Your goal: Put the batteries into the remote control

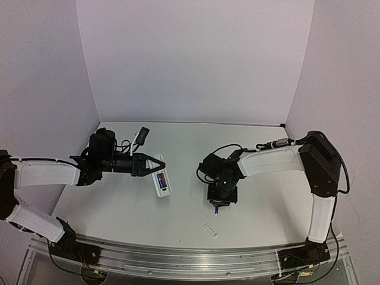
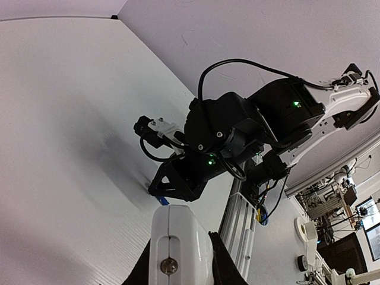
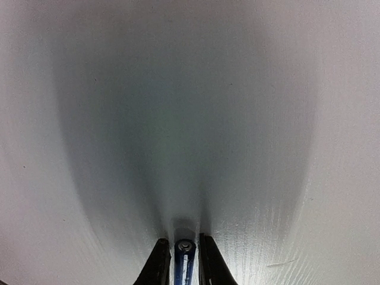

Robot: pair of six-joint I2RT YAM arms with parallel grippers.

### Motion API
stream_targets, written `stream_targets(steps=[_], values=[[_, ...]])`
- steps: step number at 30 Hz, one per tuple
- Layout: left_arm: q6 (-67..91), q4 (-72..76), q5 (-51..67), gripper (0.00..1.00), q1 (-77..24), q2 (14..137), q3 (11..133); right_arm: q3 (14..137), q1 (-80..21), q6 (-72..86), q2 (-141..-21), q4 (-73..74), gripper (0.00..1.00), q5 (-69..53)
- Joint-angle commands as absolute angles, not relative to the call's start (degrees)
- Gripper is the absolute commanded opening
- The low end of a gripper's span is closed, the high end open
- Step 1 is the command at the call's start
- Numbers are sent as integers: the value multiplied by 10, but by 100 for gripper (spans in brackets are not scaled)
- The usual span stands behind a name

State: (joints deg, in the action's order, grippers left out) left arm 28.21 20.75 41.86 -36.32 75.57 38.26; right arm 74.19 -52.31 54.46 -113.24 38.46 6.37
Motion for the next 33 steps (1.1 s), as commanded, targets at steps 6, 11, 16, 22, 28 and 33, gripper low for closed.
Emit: stream_targets(steps=[6,11,16,22,28,33], values=[[285,205,400,0,-355,735,412,758,-525,538,-1140,397,0,82],[326,230,406,0,-337,741,400,755,-526,474,-1099,382,0,113],[395,299,446,0,-315,768,393,733,-536,334,-1022,244,0,87],[463,392,485,0,-314,814,396,746,-568,205,-972,75,0,40],[490,420,480,0,-314,824,401,773,-590,125,-982,-65,0,-36],[493,419,467,0,-314,817,397,811,-600,98,-1005,-81,0,-50]])
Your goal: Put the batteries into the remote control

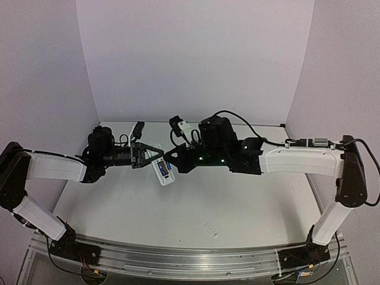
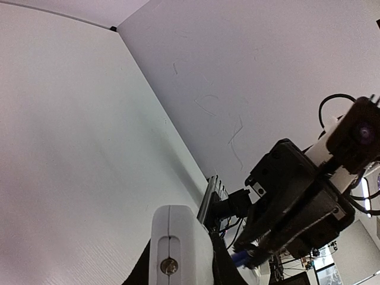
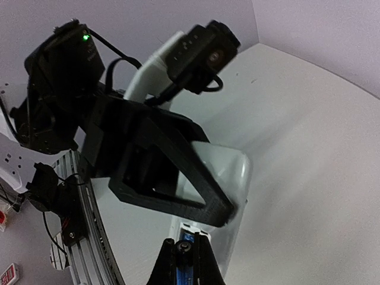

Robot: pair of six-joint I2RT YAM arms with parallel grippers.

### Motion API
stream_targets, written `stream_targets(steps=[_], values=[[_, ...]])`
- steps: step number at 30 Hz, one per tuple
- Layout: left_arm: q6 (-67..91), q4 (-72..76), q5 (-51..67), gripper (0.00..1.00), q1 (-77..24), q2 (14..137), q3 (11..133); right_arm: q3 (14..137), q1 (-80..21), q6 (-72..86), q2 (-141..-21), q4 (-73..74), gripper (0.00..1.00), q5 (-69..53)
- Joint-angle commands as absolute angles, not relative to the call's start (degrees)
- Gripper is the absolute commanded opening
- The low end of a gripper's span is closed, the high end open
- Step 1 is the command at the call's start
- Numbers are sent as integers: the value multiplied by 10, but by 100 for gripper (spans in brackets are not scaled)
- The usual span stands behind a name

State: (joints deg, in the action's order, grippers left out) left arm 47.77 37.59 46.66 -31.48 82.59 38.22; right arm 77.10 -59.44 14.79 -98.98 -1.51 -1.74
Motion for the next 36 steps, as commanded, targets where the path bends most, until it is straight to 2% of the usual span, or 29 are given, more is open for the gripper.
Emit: stream_targets(steps=[1,17,36], values=[[493,417,465,0,-314,817,397,813,-600,96,-1006,-83,0,-49],[521,400,461,0,-314,811,413,807,-602,58,-1028,-99,0,-34],[566,448,457,0,-313,797,390,773,-604,46,-1022,-77,0,-4]])
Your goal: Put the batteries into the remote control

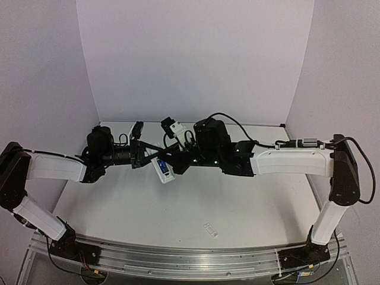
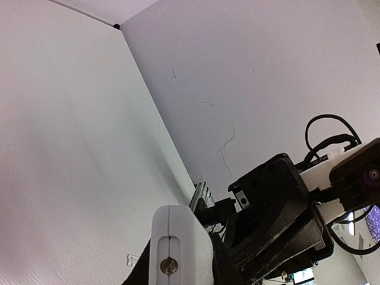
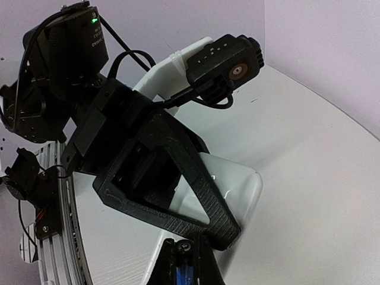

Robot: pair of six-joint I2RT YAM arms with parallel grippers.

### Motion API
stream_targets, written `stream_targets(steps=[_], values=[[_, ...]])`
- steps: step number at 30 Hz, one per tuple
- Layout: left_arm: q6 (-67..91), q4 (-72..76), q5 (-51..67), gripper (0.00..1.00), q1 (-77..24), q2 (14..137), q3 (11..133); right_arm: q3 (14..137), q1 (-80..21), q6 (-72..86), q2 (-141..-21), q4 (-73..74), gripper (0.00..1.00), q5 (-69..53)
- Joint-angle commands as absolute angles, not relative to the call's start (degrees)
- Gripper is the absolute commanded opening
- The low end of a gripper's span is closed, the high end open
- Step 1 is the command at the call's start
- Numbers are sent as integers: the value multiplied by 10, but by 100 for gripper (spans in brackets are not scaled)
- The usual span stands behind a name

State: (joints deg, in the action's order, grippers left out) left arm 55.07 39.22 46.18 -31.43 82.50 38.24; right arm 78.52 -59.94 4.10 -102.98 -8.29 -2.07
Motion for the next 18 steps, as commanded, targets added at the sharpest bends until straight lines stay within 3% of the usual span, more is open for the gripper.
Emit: stream_targets(steps=[1,18], values=[[567,450,453,0,-313,795,390,774,-604,47,-1022,-67,0,-2],[592,487,430,0,-294,775,397,795,-614,84,-1032,169,0,24]])
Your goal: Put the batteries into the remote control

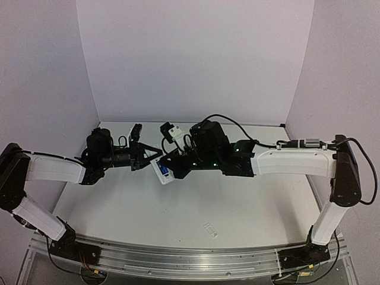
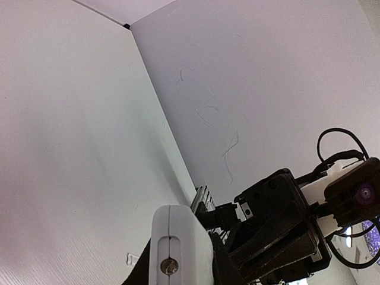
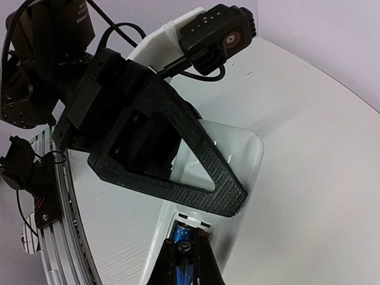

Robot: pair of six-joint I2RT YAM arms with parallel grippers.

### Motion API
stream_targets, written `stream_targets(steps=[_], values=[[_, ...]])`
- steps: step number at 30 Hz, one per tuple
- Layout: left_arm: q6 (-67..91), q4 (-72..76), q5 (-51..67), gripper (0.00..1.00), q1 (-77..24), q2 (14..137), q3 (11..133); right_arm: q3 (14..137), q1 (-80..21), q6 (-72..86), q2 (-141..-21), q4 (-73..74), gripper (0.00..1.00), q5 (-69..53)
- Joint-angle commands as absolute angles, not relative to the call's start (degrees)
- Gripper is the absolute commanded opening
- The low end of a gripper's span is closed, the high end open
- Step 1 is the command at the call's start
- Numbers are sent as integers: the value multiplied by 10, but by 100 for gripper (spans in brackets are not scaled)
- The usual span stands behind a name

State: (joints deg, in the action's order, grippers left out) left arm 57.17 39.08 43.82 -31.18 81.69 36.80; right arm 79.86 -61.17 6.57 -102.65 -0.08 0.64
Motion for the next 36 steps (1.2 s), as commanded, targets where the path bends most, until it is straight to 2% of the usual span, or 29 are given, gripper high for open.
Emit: stream_targets(steps=[1,11,21,36], values=[[592,491,430,0,-293,774,400,801,-614,87,-1037,183,0,31],[585,501,445,0,-292,769,436,851,-614,111,-1122,231,0,17],[580,482,426,0,-281,739,447,843,-614,121,-1157,246,0,-11],[617,509,450,0,-274,768,468,884,-623,136,-1212,253,0,97]])
